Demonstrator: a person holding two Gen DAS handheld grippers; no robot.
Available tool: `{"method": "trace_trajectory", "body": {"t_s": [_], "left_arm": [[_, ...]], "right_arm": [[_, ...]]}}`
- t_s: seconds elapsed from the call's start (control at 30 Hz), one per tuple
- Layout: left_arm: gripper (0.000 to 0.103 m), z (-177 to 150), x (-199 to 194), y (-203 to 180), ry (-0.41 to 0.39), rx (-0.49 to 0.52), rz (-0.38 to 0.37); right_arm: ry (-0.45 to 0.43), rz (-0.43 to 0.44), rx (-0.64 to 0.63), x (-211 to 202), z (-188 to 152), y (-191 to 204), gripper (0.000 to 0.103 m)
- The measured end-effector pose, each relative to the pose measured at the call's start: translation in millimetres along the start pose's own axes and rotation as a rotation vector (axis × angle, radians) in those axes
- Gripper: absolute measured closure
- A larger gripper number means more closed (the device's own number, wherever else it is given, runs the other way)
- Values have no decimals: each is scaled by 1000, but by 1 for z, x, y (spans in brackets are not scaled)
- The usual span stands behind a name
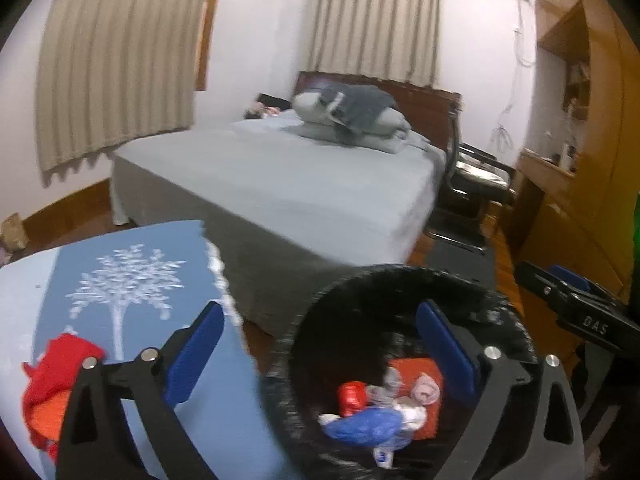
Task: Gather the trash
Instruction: 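Open both grippers to drop the bag and mask into the bin, then lower the left gripper onto the red gloves and grasp them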
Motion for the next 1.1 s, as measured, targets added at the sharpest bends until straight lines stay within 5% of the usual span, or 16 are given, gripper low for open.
{"method": "trace_trajectory", "body": {"t_s": [0.67,0.9,1.1], "left_arm": [[7,-25,-63,183,-39,-125,309],[29,-49,-63,240,25,-158,370],[38,-74,-45,268,101,-195,375]], "right_arm": [[27,235,-151,32,-5,185,5],[68,283,-202,49,-22,241,5],[89,288,-242,59,-32,266,5]]}}
Point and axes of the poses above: each gripper's, at about its wrist camera, not at the fingertips, and x roughly the way its jaws point, y to its left, z to its top, the point moved 7 cm from there along x, roughly the way its jaws point, and after that the axes turned 1 degree about -x, right-handed, at the moved point
